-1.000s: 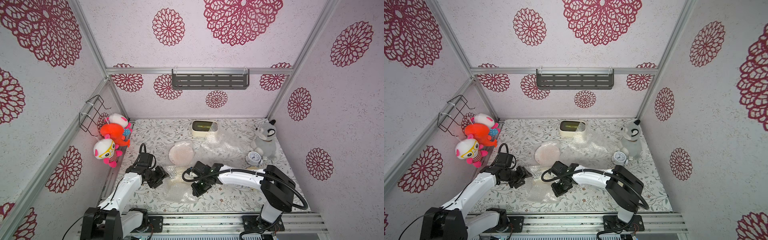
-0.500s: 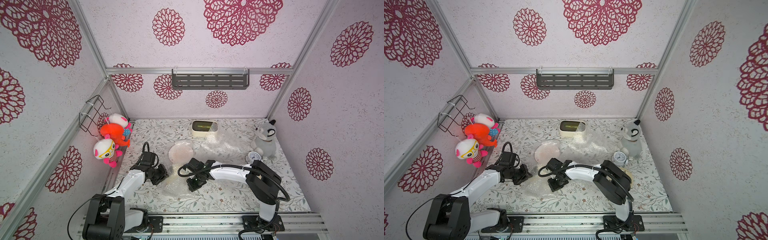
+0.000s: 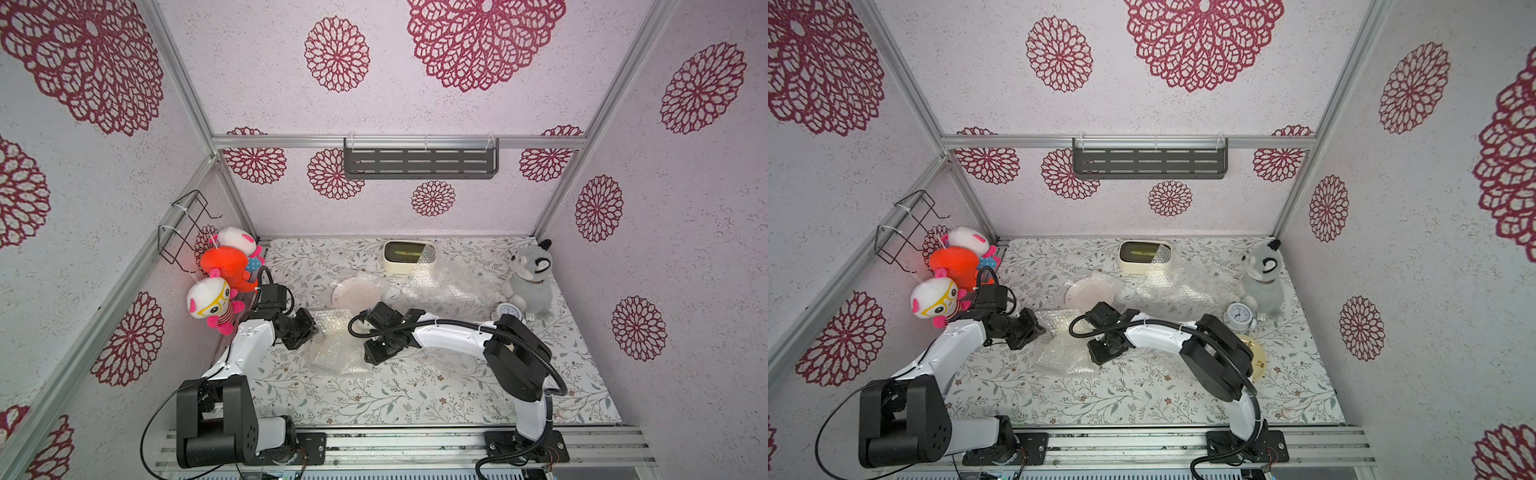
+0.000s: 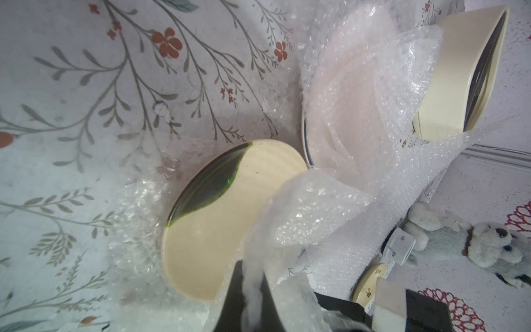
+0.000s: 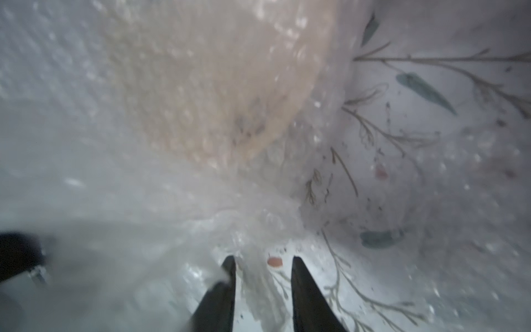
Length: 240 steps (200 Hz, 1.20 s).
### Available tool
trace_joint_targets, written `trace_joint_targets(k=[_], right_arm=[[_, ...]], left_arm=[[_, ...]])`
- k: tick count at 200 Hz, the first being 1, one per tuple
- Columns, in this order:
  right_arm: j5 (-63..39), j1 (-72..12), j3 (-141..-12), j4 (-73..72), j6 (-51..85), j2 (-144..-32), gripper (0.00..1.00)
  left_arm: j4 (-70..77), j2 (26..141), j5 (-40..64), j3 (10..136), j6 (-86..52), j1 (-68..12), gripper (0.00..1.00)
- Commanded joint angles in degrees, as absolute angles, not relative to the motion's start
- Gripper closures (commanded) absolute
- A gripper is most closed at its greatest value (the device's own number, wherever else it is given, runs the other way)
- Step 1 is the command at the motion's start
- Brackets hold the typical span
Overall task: Unpack dinner plates from bubble wrap
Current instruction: Unwrap the bubble wrap at the center of the board.
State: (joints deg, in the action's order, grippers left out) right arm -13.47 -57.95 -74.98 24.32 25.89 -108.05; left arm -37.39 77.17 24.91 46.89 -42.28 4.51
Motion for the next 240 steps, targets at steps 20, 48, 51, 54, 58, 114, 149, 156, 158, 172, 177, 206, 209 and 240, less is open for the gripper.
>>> trace_joint_targets(k=[20, 48, 51, 54, 58, 114, 149, 156, 158, 172, 177, 206, 209, 240], right_arm=[[-13.75, -57.78, -68.29, 27.92, 29.44, -90.98, 0.48], [-12.7, -56.27, -67.29, 30.39, 31.51, -88.14, 0.38], [-12.54, -56.18, -67.21, 30.42, 31.77, -87.96, 0.37], [-12.49, -55.86, -67.16, 30.41, 31.98, -87.77, 0.37], [-12.42, -55.48, -66.98, 30.28, 32.41, -87.53, 0.36], [-16.45, -49.02, -65.72, 27.36, 35.71, -84.83, 0.29], [-19.85, -42.53, -62.58, 23.49, 38.17, -84.84, 0.19], [-19.9, -41.59, -62.58, 23.57, 38.12, -85.41, 0.19], [-19.98, -41.36, -62.58, 23.56, 38.07, -85.6, 0.19], [-20.62, -40.24, -62.96, 23.78, 37.58, -87.08, 0.18], [-20.82, -40.04, -63.29, 23.96, 37.43, -87.62, 0.18], [-23.51, -40.06, -63.81, 21.47, 37.37, -87.02, 0.18], [-23.81, -40.08, -63.81, 21.28, 37.34, -86.75, 0.18], [-25.52, -42.49, -64.29, 21.09, 36.23, -83.09, 0.18]], left_arm=[[-38.39, 74.32, 29.16, 48.97, -46.98, 3.56, 1.0], [-36.36, 75.3, 29.44, 52.7, -51.42, 0.35, 1.0], [-36.26, 75.63, 29.25, 53.26, -51.83, -0.11, 1.0], [-36.1, 75.93, 28.98, 53.69, -52.24, -0.67, 1.0], [-35.92, 76.24, 28.72, 54.58, -52.6, -1.31, 1.0], [-27.28, 86.03, 27.27, 63.25, -62.75, -13.76, 0.77], [-26.03, 94.53, 27.07, 70.48, -64.15, -21.47, 0.65], [-26.15, 96.05, 27.33, 71.89, -64.37, -22.63, 0.63], [-26.18, 96.35, 27.4, 72.25, -64.39, -22.99, 0.63], [-26.32, 97.73, 27.21, 73.79, -64.83, -24.83, 0.58], [-26.28, 97.87, 27.14, 74.03, -64.95, -25.3, 0.57], [-27.57, 96.83, 26.84, 73.84, -64.97, -26.62, 0.5], [-27.66, 96.65, 26.81, 73.57, -64.91, -26.63, 0.5], [-27.71, 95.93, 26.85, 71.54, -64.64, -26.58, 0.5]])
